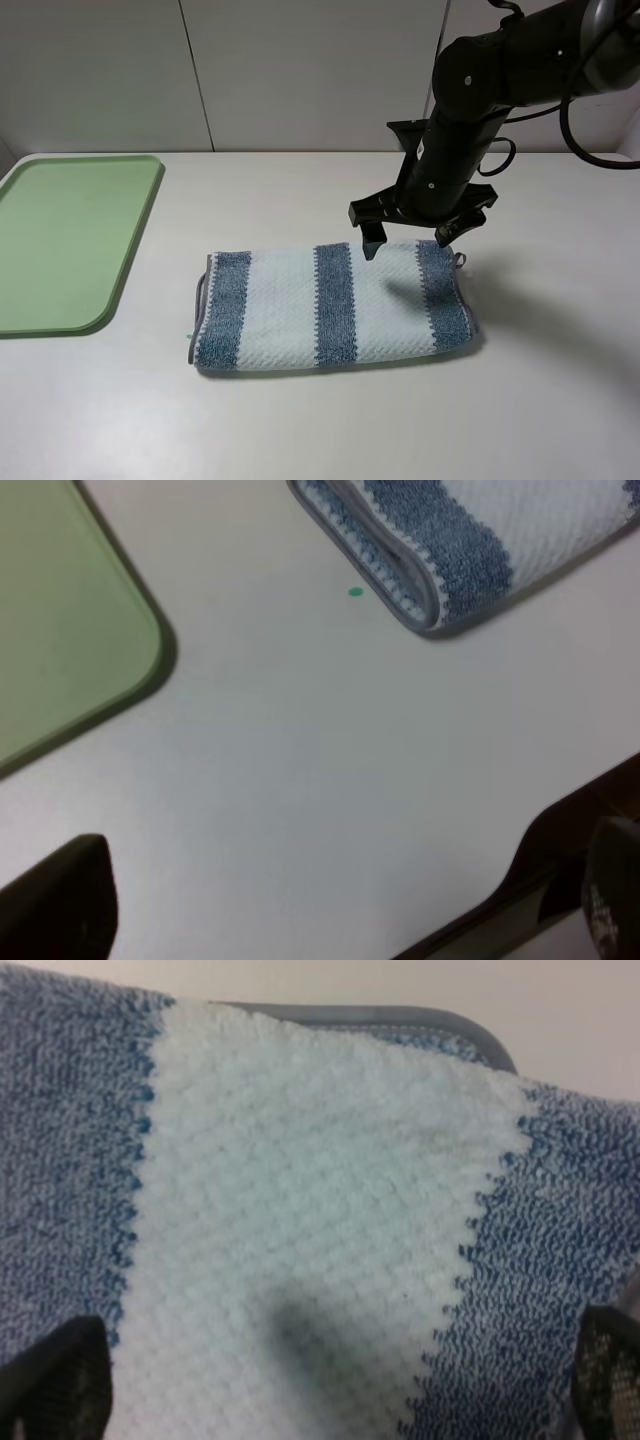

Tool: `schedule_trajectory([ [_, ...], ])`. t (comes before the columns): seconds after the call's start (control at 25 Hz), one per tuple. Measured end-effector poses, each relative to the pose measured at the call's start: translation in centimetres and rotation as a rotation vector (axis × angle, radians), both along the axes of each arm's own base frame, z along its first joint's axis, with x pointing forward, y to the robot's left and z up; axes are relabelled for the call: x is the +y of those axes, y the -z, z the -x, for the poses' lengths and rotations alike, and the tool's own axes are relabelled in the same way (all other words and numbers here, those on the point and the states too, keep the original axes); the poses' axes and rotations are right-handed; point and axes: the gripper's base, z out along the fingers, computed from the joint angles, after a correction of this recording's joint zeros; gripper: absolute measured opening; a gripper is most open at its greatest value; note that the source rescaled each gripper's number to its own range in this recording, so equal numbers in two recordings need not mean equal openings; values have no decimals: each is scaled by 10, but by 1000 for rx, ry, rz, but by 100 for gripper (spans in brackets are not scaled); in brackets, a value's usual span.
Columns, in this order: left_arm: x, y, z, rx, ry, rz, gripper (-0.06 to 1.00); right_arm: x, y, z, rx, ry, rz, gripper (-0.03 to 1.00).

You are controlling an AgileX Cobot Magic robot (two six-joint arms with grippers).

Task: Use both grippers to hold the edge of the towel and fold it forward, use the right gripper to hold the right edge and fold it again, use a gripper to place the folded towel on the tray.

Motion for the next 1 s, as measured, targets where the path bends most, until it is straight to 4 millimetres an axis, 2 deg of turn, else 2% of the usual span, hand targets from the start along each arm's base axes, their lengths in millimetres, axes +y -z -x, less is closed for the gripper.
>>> schedule_trajectory([
  [0.16, 6, -1, 5, -39, -93, 22, 92, -1, 0, 1, 12, 0, 7, 100],
  [0.48, 18, -3, 40, -269, -390, 97, 92, -1, 1, 2, 25, 8, 13, 100],
  [0.76, 16, -2, 42, -276, -561, 72, 92, -2, 3, 4, 37, 25, 17, 100],
  [1.0, 16, -2, 42, -277, -603, 66, 92, -11, 21, 18, 89, 26, 48, 100],
])
